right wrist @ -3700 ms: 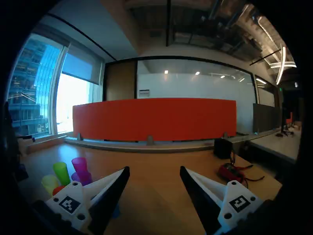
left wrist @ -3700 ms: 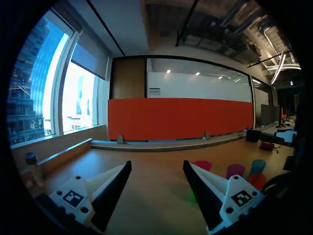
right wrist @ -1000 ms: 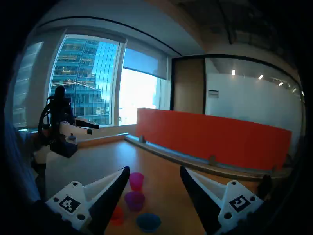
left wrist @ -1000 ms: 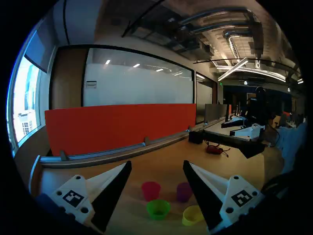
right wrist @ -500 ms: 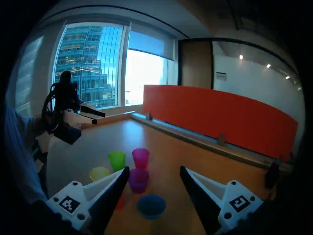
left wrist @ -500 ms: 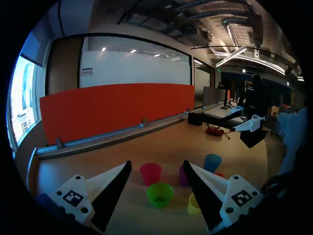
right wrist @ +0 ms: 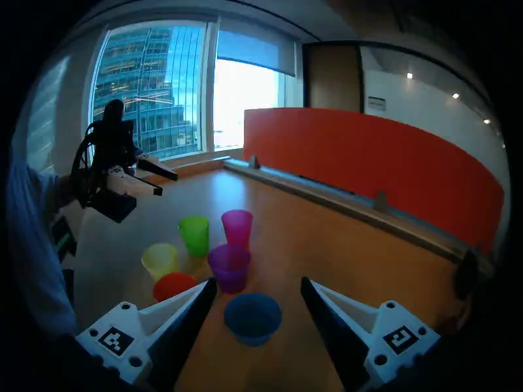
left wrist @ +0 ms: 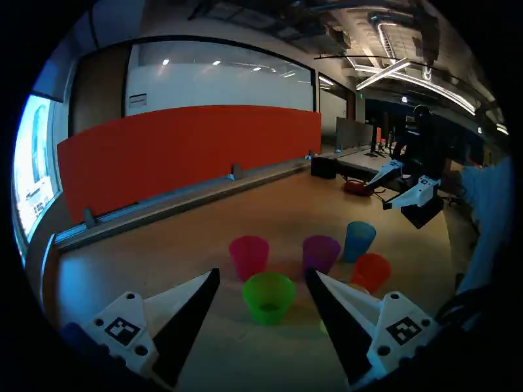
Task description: Pour water
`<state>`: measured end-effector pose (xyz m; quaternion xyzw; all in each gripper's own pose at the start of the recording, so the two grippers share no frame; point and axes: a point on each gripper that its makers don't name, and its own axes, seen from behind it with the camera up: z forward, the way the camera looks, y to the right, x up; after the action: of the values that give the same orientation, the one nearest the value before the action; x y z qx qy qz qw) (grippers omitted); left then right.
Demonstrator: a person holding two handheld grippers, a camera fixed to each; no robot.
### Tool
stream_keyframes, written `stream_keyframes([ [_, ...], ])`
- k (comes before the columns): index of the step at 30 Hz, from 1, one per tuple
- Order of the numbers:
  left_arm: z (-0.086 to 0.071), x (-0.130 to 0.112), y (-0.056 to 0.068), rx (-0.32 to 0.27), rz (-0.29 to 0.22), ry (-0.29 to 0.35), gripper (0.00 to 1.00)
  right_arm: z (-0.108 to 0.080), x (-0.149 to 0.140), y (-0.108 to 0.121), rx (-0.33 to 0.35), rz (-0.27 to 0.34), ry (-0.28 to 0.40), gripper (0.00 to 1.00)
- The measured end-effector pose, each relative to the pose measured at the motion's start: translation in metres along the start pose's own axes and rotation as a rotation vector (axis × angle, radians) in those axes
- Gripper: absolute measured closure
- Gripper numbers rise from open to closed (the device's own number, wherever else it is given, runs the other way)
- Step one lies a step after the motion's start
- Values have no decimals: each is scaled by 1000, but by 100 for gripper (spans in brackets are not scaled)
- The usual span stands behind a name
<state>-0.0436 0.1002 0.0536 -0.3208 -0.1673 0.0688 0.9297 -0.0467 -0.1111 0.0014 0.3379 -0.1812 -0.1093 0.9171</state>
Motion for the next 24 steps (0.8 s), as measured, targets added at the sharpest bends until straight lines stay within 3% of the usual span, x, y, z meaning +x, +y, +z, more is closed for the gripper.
stream_keyframes([
  [13,18,-56,10,-22,27,-120,2,11,-50,-10,34,-24,-96,1],
  [24,33,-81,11,-42,19,-173,2,20,-77,-10,34,-10,-148,1],
])
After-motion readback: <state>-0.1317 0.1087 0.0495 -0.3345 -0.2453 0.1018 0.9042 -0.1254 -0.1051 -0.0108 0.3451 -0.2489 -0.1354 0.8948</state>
